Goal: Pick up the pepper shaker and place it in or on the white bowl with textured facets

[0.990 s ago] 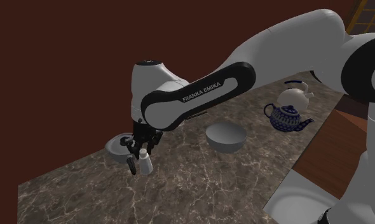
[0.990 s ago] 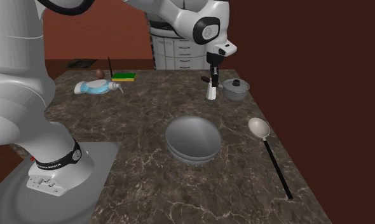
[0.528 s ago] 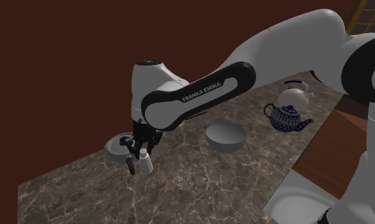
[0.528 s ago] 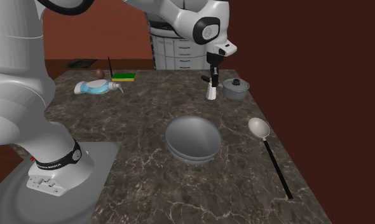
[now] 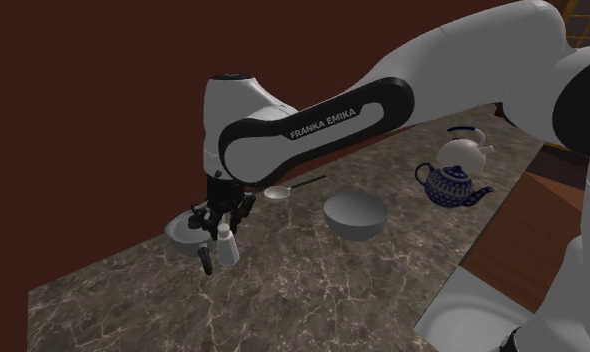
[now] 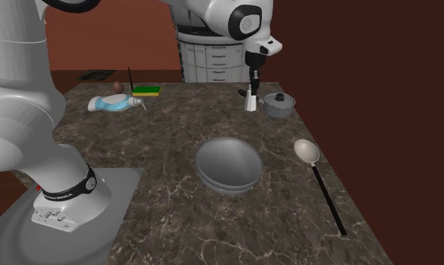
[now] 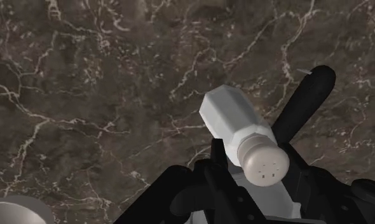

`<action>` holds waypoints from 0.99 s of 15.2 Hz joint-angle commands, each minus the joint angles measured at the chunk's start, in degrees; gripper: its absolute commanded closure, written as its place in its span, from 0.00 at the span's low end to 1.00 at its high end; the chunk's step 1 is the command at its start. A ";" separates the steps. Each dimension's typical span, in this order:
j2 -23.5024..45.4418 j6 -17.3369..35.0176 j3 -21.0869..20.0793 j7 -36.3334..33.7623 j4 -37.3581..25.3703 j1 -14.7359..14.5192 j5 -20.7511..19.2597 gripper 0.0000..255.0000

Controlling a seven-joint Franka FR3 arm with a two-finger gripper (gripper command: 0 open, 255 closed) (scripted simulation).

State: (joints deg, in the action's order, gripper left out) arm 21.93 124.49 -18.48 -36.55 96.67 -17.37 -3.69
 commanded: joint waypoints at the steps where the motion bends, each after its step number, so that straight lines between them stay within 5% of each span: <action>1: -0.50 -1.43 -0.09 0.09 -0.93 0.06 0.19 1.00; 15: -2.87 -11.25 -0.53 0.24 -8.50 0.09 1.03 1.00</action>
State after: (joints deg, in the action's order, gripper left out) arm 19.18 114.03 -18.98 -36.33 88.83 -17.28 -2.70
